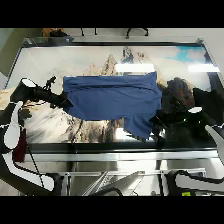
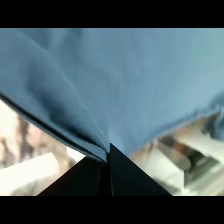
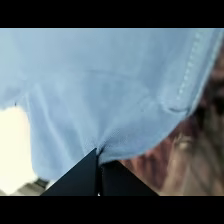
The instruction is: Fold the shirts.
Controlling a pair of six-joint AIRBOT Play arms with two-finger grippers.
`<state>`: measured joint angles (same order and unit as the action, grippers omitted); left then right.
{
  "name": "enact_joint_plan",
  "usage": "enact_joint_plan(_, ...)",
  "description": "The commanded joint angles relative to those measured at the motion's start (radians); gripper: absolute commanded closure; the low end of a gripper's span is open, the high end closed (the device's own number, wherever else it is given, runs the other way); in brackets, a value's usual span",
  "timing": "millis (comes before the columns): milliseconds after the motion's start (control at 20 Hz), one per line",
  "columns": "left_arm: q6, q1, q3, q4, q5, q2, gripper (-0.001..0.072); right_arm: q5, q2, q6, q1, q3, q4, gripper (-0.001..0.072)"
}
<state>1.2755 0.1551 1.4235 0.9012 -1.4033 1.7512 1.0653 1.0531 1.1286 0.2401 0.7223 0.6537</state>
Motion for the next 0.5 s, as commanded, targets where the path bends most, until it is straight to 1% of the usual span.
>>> enact_joint_plan(0, 0.026, 0.000, -0.007, 0.068, -0.108, -0.036, 0.0698, 0.117, -0.084, 0.131, 0.022, 0.002, 0.212, 0.0691)
enact_joint_plan(50, 0.027, 0.000, -0.044, 0.113, -0.103, -0.070, 0.0698, 0.150, -0.113, 0.156, 0.042, 0.002, 0.266, 0.0692)
enact_joint_plan(150, 0.027, 0.008, -0.128, 0.180, -0.089, -0.141, 0.0697, 0.208, -0.173, 0.163, 0.105, 0.002, 0.322, 0.0692)
enact_joint_plan(300, 0.027, 0.058, -0.243, 0.178, -0.098, -0.227, 0.0698, 0.270, -0.241, 0.150, 0.223, 0.002, 0.334, 0.0692)
enact_joint_plan(450, 0.026, 0.107, -0.343, 0.176, -0.096, -0.290, 0.0697, 0.332, -0.266, 0.115, 0.284, 0.002, 0.312, 0.0692)
